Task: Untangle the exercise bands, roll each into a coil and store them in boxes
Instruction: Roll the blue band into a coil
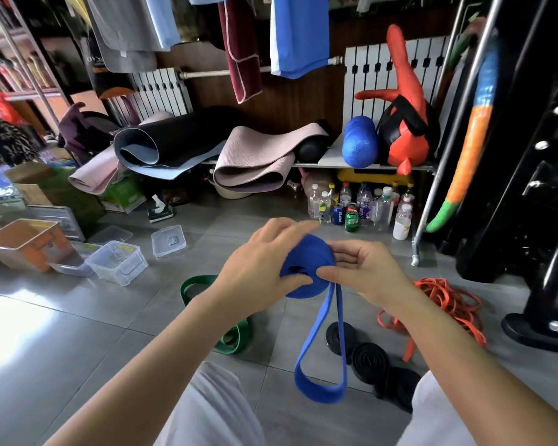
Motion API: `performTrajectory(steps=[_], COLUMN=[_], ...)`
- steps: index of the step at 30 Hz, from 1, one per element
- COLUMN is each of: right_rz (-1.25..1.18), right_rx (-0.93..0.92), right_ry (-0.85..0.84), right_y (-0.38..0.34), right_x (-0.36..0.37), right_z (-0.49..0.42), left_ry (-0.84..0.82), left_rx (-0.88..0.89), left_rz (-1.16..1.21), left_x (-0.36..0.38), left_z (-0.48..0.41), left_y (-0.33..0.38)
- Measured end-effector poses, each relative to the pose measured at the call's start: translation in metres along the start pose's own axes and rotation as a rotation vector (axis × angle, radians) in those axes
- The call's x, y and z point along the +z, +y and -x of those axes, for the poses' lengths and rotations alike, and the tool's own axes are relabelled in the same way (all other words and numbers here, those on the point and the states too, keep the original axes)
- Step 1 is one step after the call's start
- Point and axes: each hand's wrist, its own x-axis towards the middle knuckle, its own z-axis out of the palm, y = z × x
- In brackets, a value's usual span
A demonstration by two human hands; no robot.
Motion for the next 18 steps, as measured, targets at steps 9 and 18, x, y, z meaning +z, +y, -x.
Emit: performTrajectory(steps=[9, 18], right_rz=[0.110, -0.046], right_rx=[-0.010, -0.027], right_ry=[-0.013, 0.022], right_y=[-0.004, 0.001], right_x=[0.005, 0.003], right_z=[0.002, 0.012], left_ry=[-0.059, 0.261], left_rx=[-0.016, -0.208], left_rz=[0.002, 0.511], left_x=[-0.001, 0.020], left_z=[0.001, 0.007], left_y=[-0.004, 0.000])
